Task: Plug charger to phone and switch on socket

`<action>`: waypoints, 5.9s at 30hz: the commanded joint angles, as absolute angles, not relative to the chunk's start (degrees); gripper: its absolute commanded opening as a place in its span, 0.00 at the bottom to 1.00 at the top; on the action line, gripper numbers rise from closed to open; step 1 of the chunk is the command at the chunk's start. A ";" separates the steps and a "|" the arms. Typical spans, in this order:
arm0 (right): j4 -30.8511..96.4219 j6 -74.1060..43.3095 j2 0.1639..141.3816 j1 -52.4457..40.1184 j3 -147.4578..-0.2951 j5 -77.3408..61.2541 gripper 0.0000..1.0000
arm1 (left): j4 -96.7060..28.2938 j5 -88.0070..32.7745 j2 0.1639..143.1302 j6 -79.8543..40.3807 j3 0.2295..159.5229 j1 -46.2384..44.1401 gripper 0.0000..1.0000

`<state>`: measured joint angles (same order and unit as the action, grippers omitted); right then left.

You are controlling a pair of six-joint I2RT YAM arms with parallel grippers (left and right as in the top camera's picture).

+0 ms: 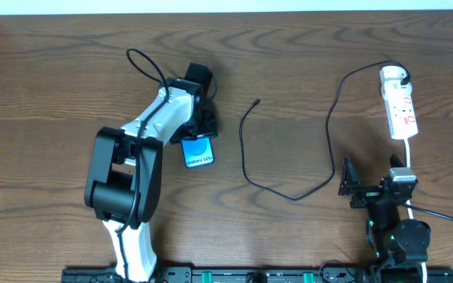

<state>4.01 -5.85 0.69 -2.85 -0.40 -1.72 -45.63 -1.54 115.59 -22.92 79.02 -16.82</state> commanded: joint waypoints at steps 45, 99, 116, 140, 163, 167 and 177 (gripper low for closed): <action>4.23 -6.35 0.49 -2.57 -0.32 -1.65 0.99 | -44.73 -58.15 103.92 -58.72 80.93 -12.56 0.67; 21.45 -10.46 45.54 -2.55 -37.87 -26.35 0.99 | -39.29 -61.25 103.92 -72.10 80.93 -9.93 0.67; 17.76 -22.57 75.31 -9.65 -57.10 -40.47 0.93 | -38.22 -51.35 103.92 -72.12 80.93 -9.93 0.67; -12.47 -34.28 100.33 -28.80 -57.08 -31.81 0.66 | -38.26 -39.35 103.94 -72.10 80.90 -9.93 0.67; -17.28 -39.46 101.67 -31.51 -57.10 -27.31 0.03 | -38.28 -39.40 103.94 -72.12 80.90 -9.93 0.68; -18.74 -42.17 101.65 -31.11 -57.10 -27.49 0.01 | -38.26 -39.62 103.94 -72.10 80.90 -9.93 0.68; -20.25 -49.84 101.62 -26.09 -57.10 -31.77 0.01 | -37.85 -41.47 103.94 -67.05 80.90 -9.93 0.83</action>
